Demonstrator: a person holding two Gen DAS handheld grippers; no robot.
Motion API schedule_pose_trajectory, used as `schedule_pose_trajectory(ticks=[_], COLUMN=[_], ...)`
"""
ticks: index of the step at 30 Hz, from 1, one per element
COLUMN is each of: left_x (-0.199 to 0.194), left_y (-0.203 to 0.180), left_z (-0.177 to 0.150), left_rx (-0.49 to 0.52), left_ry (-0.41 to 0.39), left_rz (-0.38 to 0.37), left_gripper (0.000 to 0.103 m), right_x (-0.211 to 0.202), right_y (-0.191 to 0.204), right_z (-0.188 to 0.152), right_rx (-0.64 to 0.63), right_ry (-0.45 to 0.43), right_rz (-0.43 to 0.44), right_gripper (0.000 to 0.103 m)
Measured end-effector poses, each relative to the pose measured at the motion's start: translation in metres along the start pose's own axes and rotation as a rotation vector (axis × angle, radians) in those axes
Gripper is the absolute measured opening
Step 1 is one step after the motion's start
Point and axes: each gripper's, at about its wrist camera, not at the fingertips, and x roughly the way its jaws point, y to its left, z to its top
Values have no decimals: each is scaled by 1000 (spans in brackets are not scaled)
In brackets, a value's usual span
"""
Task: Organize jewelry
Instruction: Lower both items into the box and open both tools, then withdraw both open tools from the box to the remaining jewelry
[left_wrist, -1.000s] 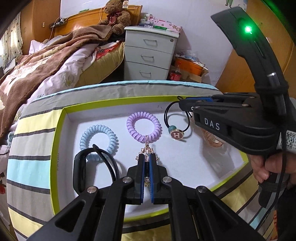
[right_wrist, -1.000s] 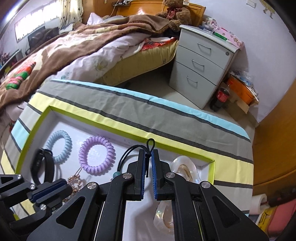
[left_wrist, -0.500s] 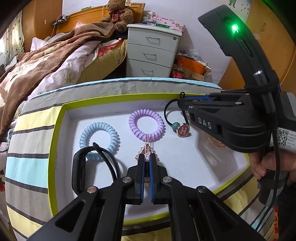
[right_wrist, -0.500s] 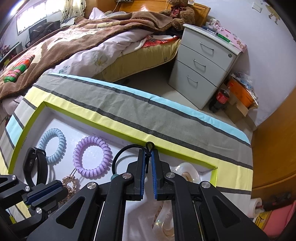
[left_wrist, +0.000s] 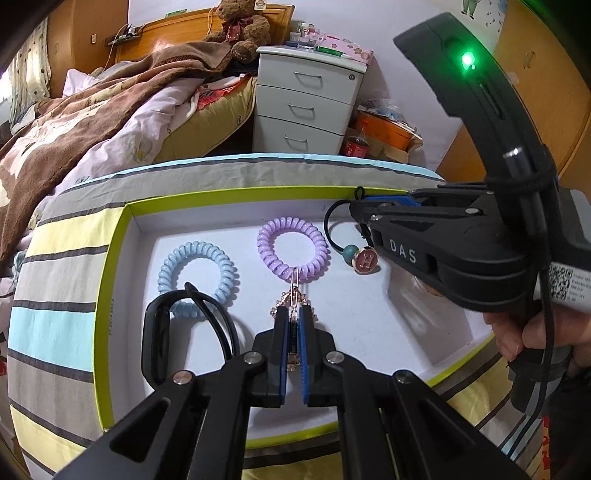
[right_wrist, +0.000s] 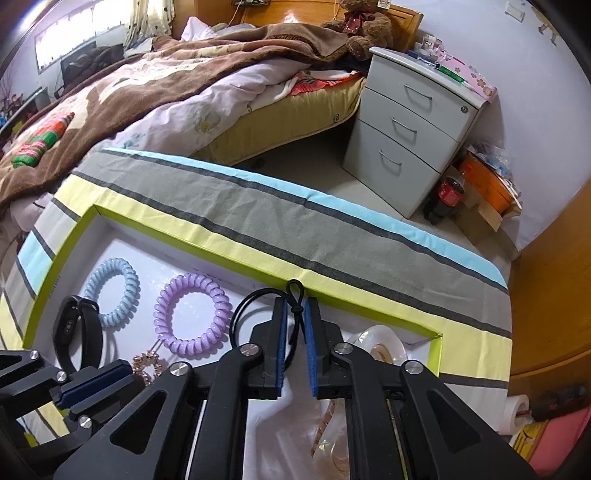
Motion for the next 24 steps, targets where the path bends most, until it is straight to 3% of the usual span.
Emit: schedule_pose_trajectory(ticks=[10, 17, 24], left_x=[-3, -8, -20], left_y=[-1, -1, -3], left_z=[0, 2, -1], left_rx=[-5, -3, 0], left_ry=[-4, -15, -29], left_rz=[7, 6, 15], left_gripper=[31, 41, 45], right_x=[-12, -23, -43], right_y=[-3, -6, -9], right_z=[1, -1, -6], right_rx=[24, 36, 70], right_ry=[-33, -55, -88], right_rz=[24, 28, 33], right_gripper=[28, 35, 35])
